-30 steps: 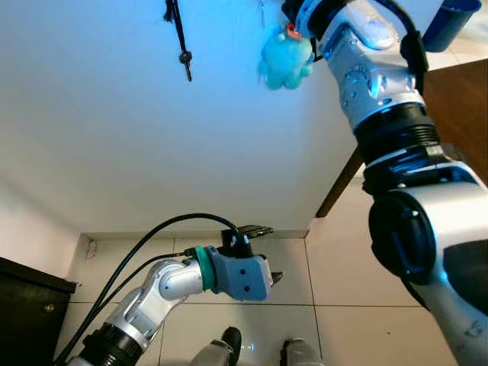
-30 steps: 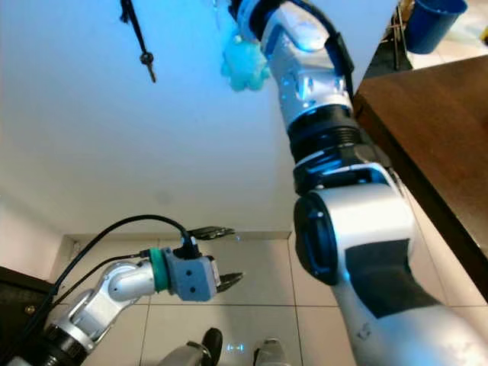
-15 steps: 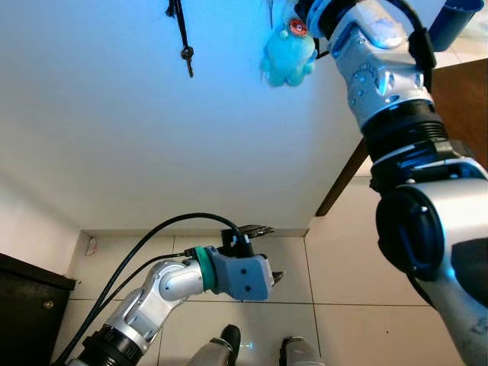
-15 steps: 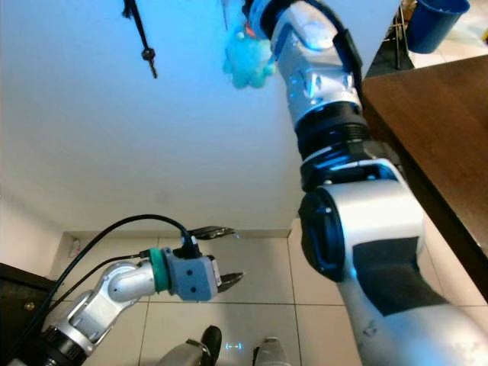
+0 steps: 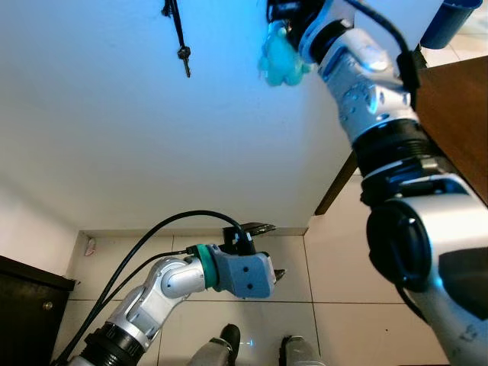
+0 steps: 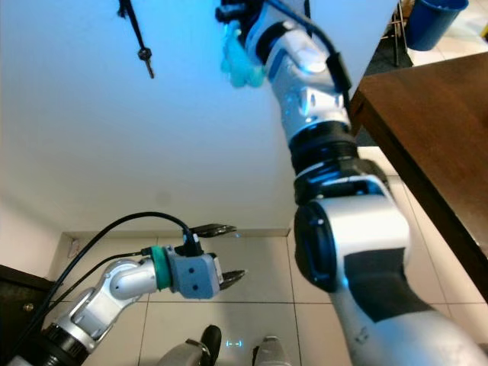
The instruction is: Hang keys on a hook
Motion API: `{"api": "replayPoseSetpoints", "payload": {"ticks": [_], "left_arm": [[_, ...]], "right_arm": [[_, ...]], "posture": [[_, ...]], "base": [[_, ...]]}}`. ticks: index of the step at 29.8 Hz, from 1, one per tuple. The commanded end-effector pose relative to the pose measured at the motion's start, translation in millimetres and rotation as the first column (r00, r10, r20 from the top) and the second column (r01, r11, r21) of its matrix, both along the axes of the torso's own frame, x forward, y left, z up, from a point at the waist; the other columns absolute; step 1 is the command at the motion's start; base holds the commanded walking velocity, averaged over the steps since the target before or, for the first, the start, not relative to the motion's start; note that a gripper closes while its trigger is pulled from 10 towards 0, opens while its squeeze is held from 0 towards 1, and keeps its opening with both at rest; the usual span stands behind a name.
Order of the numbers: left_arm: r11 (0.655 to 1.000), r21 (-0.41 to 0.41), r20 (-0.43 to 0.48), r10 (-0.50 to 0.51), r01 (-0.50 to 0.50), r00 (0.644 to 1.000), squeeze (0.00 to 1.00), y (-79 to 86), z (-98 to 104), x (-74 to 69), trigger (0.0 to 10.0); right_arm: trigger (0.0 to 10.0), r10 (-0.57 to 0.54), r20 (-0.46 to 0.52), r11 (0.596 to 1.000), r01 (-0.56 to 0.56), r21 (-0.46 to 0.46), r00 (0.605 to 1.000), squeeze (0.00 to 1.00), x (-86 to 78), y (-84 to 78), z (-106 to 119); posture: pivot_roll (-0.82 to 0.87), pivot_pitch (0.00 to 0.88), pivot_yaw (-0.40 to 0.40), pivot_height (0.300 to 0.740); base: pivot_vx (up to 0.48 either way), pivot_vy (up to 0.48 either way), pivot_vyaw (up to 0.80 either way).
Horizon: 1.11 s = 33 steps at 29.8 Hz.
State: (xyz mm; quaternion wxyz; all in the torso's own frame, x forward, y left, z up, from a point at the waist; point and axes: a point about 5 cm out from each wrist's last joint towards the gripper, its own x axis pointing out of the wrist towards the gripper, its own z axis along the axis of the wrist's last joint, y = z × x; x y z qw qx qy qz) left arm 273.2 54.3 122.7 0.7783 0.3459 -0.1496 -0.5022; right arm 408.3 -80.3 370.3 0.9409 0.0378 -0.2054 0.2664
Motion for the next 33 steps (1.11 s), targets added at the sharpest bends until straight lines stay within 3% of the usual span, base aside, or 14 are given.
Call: {"api": "replayPoseSetpoints", "payload": {"ticks": [1, 8, 11, 14, 17, 19, 21, 24, 25, 26, 27, 28, 30, 33], "left_arm": [[1.000, 0.023, -0.030, 0.003, -0.002, 1.000, 1.00, 1.4, -8.1, -1.6, 10.0], [0.999, 0.017, -0.021, 0.037, -0.036, 0.999, 1.00, 6.7, -6.8, 4.2, 10.0], [0.991, 0.009, -0.020, 0.136, -0.136, 0.991, 1.00, 30.1, -3.4, 19.2, 10.0], [0.976, 0.000, -0.026, 0.216, -0.216, 0.976, 1.00, 53.6, 0.1, 29.7, 10.0], [0.971, -0.004, -0.030, 0.240, -0.241, 0.970, 1.00, 61.3, 1.6, 32.7, 10.0], [0.956, -0.061, -0.062, 0.282, -0.286, 0.957, 1.00, 79.1, 11.0, 38.5, 10.0], [0.950, -0.131, -0.104, 0.272, -0.284, 0.957, 1.00, 84.9, 20.1, 39.3, 10.0], [0.950, -0.131, -0.104, 0.272, -0.284, 0.957, 1.00, 84.9, 20.1, 39.3, 10.0], [0.934, -0.258, -0.165, 0.211, -0.249, 0.964, 1.00, 91.4, 39.9, 37.5, 10.0], [0.934, -0.258, -0.165, 0.211, -0.249, 0.964, 1.00, 91.4, 39.9, 37.5, 10.0], [0.906, -0.376, -0.189, 0.128, -0.192, 0.974, 1.00, 97.0, 61.7, 33.9, 10.0], [0.906, -0.376, -0.189, 0.128, -0.192, 0.974, 1.00, 97.0, 61.7, 33.9, 10.0], [0.841, -0.537, -0.163, -0.036, -0.059, 0.986, 1.00, 104.4, 99.9, 23.6, 10.0], [0.806, -0.592, -0.131, -0.096, 0.000, 0.987, 1.00, 106.6, 115.8, 18.6, 10.0]], "right_arm": [[0.0, 0.034, -0.001, 0.999, -0.034, 0.015, 0.999, 0.00, -1.8, 3.5, -0.3], [0.0, 0.185, -0.007, 0.983, -0.185, 0.006, 0.983, 0.00, -9.0, 13.5, -8.3], [0.0, 0.354, -0.055, 0.935, -0.355, -0.016, 0.934, 0.00, -18.8, 17.1, -26.5], [0.0, 0.432, -0.067, 0.900, -0.434, -0.031, 0.900, 0.00, -27.2, 11.8, -35.8], [0.0, 0.451, -0.065, 0.890, -0.454, -0.039, 0.890, 0.00, -30.2, 9.5, -38.0], [0.0, 0.509, -0.035, 0.857, -0.510, -0.072, 0.860, 0.00, -39.1, 1.0, -38.9], [0.0, 0.541, -0.011, 0.837, -0.539, -0.095, 0.841, 0.00, -44.2, -3.6, -37.5], [0.0, 0.541, -0.011, 0.837, -0.539, -0.095, 0.841, 0.00, -44.2, -3.6, -37.5], [0.0, 0.596, 0.013, 0.797, -0.590, -0.133, 0.803, 0.00, -52.1, -8.6, -36.0], [0.0, 0.596, 0.013, 0.797, -0.590, -0.133, 0.803, 0.00, -52.1, -8.6, -36.0], [0.0, 0.659, 0.032, 0.745, -0.646, -0.164, 0.752, 0.00, -60.3, -12.5, -34.1], [0.0, 0.659, 0.032, 0.745, -0.646, -0.164, 0.752, 0.00, -60.3, -12.5, -34.1], [0.0, 0.757, 0.045, 0.646, -0.735, -0.208, 0.652, 0.00, -73.9, -17.6, -29.7], [0.0, 0.796, 0.055, 0.599, -0.771, -0.216, 0.603, 0.00, -79.8, -19.5, -25.6]], "posture": [[-0.03, 0.212, 0.096, 0.740], [-0.03, 0.197, 0.094, 0.740], [-0.04, 0.177, 0.087, 0.740], [-0.04, 0.152, 0.080, 0.740], [-0.04, 0.150, 0.080, 0.740], [-0.04, 0.124, 0.071, 0.740], [-0.03, 0.114, 0.066, 0.740], [-0.03, 0.114, 0.066, 0.740], [-0.02, 0.107, 0.059, 0.740], [-0.02, 0.107, 0.059, 0.740], [-0.02, 0.100, 0.052, 0.740], [-0.02, 0.100, 0.052, 0.740], [-0.01, 0.090, 0.036, 0.740], [0.00, 0.084, 0.027, 0.740]], "base": [[0.000, 0.000, 0.00], [0.000, 0.000, 0.00], [0.000, 0.000, 0.00], [0.000, 0.000, 0.00], [0.000, 0.000, 0.00], [0.000, 0.000, 0.00], [0.000, 0.000, 0.00], [0.000, 0.000, 0.00], [0.000, 0.000, 0.00], [0.000, 0.000, 0.00], [0.000, 0.000, 0.00], [0.000, 0.000, 0.00], [0.000, 0.000, 0.00], [0.000, 0.000, 0.00]]}}
